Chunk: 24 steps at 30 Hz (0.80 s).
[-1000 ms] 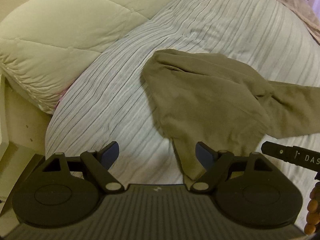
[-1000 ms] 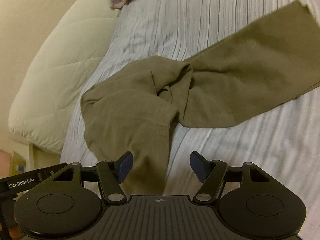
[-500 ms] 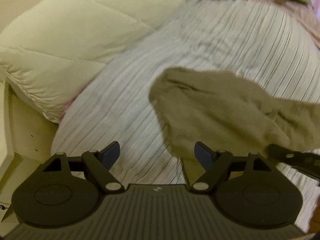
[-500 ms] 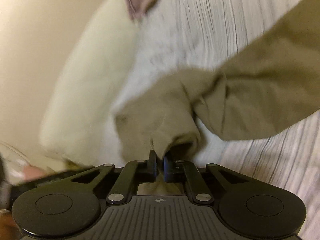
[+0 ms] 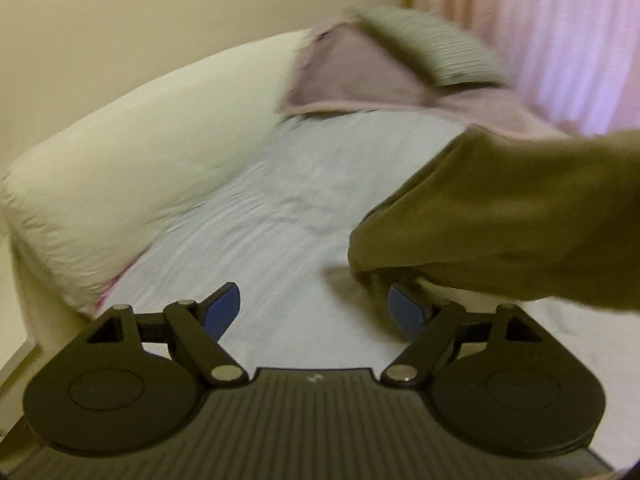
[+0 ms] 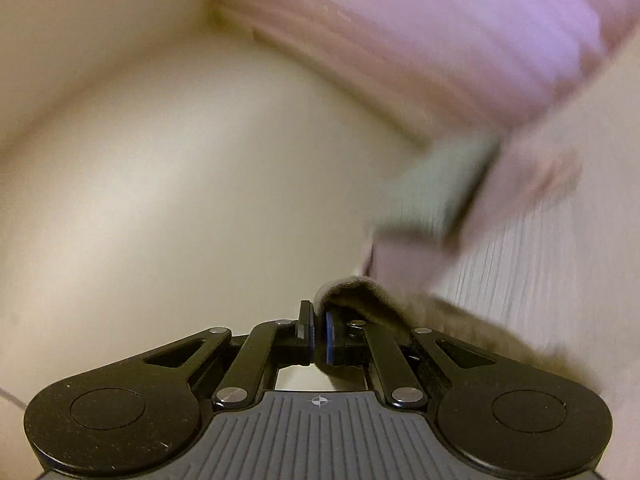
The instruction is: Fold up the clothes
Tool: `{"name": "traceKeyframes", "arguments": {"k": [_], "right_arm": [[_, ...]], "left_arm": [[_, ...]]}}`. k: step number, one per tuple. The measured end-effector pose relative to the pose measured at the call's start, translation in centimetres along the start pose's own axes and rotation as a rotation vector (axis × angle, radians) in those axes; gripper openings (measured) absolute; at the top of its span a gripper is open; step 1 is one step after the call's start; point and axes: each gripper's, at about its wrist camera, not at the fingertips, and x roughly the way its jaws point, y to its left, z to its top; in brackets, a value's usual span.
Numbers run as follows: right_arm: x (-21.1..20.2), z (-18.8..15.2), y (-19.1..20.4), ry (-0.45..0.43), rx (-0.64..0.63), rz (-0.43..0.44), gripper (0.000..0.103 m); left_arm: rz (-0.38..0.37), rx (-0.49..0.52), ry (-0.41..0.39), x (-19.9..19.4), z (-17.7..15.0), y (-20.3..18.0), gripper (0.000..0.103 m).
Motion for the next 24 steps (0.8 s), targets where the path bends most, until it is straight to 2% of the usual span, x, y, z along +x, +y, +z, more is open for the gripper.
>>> {"name": "traceKeyframes", "arguments": {"k": [6,11,14,16,17,19,20,21,24], "right_arm": [[-13.3,11.6,6.4,-0.234,-0.189,-0.002,0.003],[-24.0,18.4,11.8,-0.394,-0.336,-0.028,0.003],[-29.1,21.0,14.4,-0.429,-0.41,-0.127,0.003],[-31.5,21.9,15.3,-0.387,-0.45,-0.303,0.003],[-32.0,22.0,14.9,-0.317,-0.453,-0.426,0.003],[-32.9,21.7,12.1,-0.138,-0.385,-0.69,0.032],[-33.5,21.1,10.0,-0.056,-0.327,-0.806,0.08],[-34.3,20.0,8.0,0.004,-0.286,-0.9,0.092],[-38.0,15.3,3.2,0.114,-0.196,-1.087,0.092]], "left_arm": [[-0.164,0.072,-0.086,-7.5,-0.8,-10.5,0.079],[-0.288,0.117,-0.13,-13.2,-3.2,-18.9,0.079],[-0.359,0.144,-0.126,-15.4,-5.4,-23.6,0.079],[-0.405,0.175,-0.088,-16.4,-7.0,-26.9,0.079],[-0.427,0.194,-0.062,-16.8,-8.0,-28.4,0.079],[-0.463,0.241,-0.005,-17.0,-9.5,-31.4,0.079],[-0.478,0.277,0.028,-17.1,-10.4,-33.1,0.079],[-0.486,0.322,0.053,-17.2,-11.4,-34.5,0.079],[-0.497,0.466,0.096,-17.6,-14.1,-38.0,0.079]]}}
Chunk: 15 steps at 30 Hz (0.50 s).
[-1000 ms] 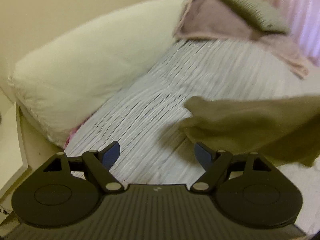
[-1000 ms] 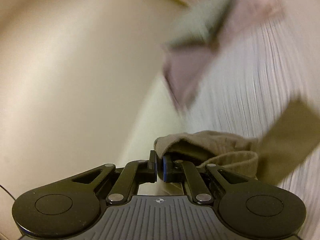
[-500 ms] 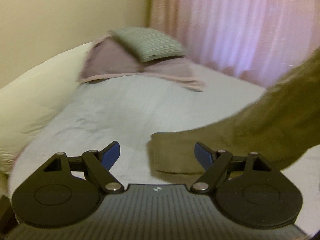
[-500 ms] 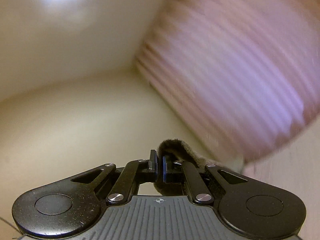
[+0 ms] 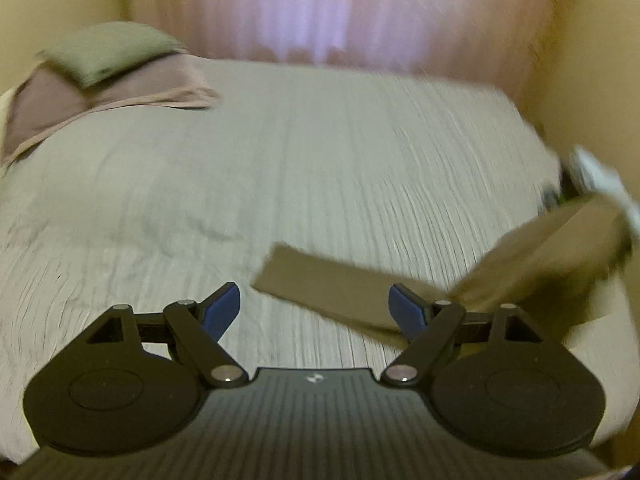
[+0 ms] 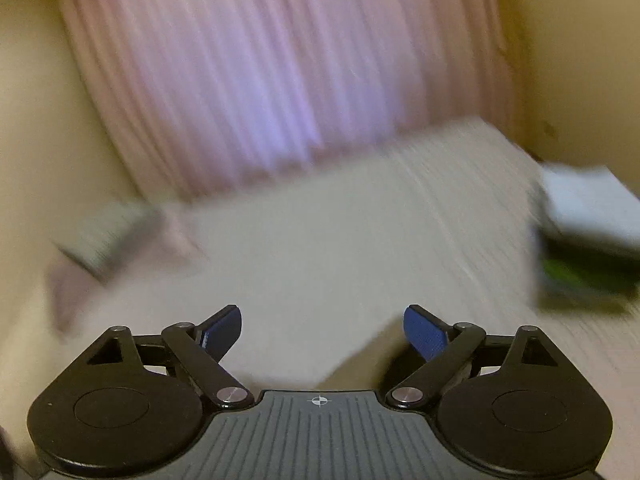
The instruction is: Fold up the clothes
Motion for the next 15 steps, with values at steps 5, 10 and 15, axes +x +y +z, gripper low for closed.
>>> {"name": "traceKeyframes", "arguments": {"k": [5,10,15], "right_arm": [[-0.7,-8.8,-6.2,0.174,0.174,-0.133,0.092],[-4.0,-13.7,-8.7,0.217,0.174,-0.205,0.092],[-2.7,-17.7,-4.5,0.24,0.125,-0.23,0.092]], "left_arm": [[-0.035,0.165,0.1,2.4,-2.2,-3.4,0.079],[-0.056,0.239,0.147,1.9,-4.7,-3.8,0.079],[-0.051,0.301,0.143,1.0,-5.5,-2.4,0.079]]}}
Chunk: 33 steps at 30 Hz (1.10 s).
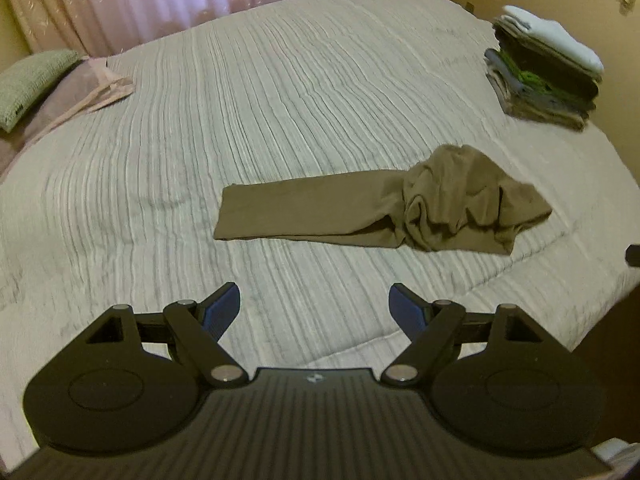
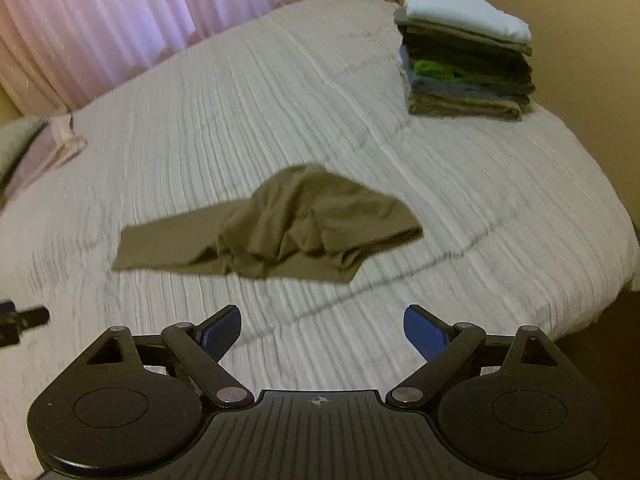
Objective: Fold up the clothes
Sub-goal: 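Move both tools over the shirt, positioning above its body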
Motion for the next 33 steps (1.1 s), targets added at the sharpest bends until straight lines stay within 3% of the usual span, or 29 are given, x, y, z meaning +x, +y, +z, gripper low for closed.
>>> {"name": "traceKeyframes", "arguments": {"k": [8,13,23,33], "right_arm": [[3.1,-7.0,3.3,0.069,-0.062,-0.012,0.092],[3.1,-8.9,3.7,0.066,-0.062,-0.024,0.092],[4.3,-6.9,1.9,0.044,-0.108,-0.011,0.092],[7.2,-0.3,-4.9,0.063,-0.243,0.038,0.092]], "left_arm": [[0.007,0.053,0.016,-0.5,-2.7,0.8,0.079],[0.0,0.079,0.014,-0.9,-3.3,0.8,0.079],[0.026,0.086,0.0,-0.3,-1.5,-1.9,0.079],[0.104,-0.006,0.02,2.8,2.3,-9.4,0.079]]}}
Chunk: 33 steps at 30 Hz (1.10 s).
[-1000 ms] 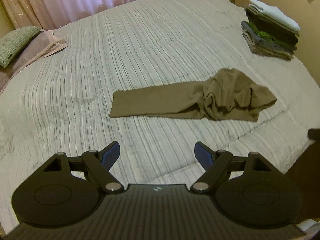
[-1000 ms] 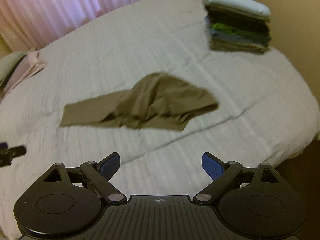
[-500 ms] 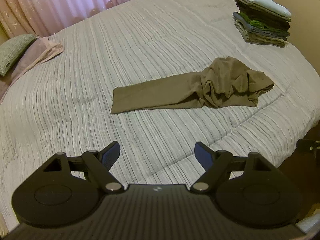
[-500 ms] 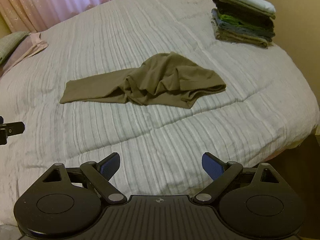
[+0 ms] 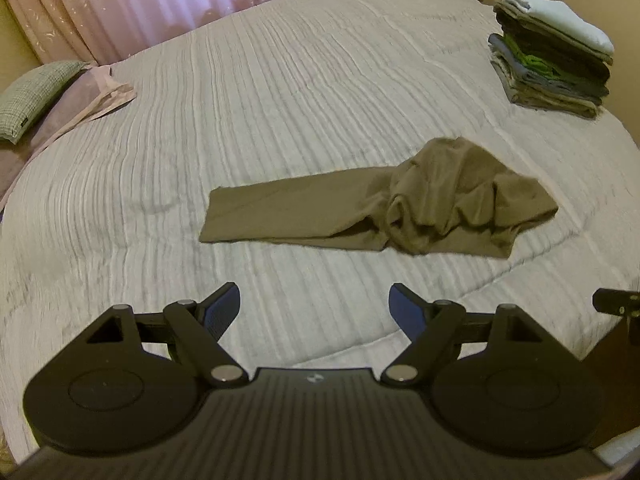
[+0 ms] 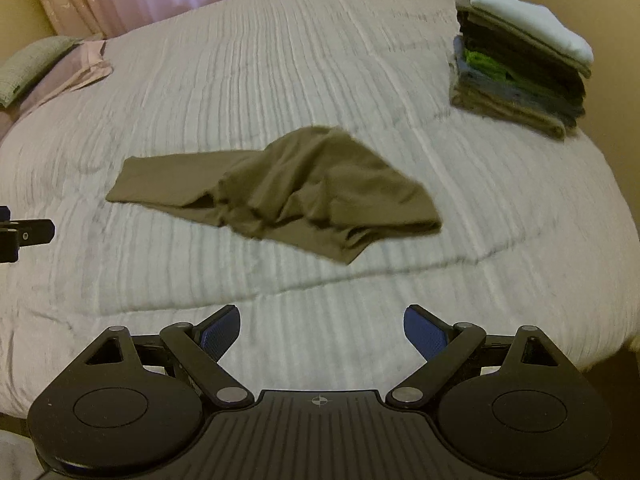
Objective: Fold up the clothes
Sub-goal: 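Move both tools over the shirt, positioning above its body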
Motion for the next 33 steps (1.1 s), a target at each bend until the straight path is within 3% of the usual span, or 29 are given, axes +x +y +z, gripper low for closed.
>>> {"name": "traceKeyframes", "arguments": {"k": [6,12,21,33], "right_arm": [[1.3,3.1,-4.6,-0.005,-0.092,0.037,0.092],[2.9,4.5,-6.2,0.001,-0.221,0.063,0.092],[6.8,4.6,-5.9,0.002,-0.327,0.086,0.092],[9.4,5.2,-3.7,0.028,-0.316,0.086,0.092]], "left_arm": [[0.04,-0.053,0.009,1.0,2.0,-4.7,0.079],[0.073,-0.13,0.029,1.9,2.5,-7.1,0.079],[0.116,-0.202,0.099,4.9,0.6,-6.5,0.074],[0.125,-0.176,0.115,8.0,1.1,-4.6,0.074]]}}
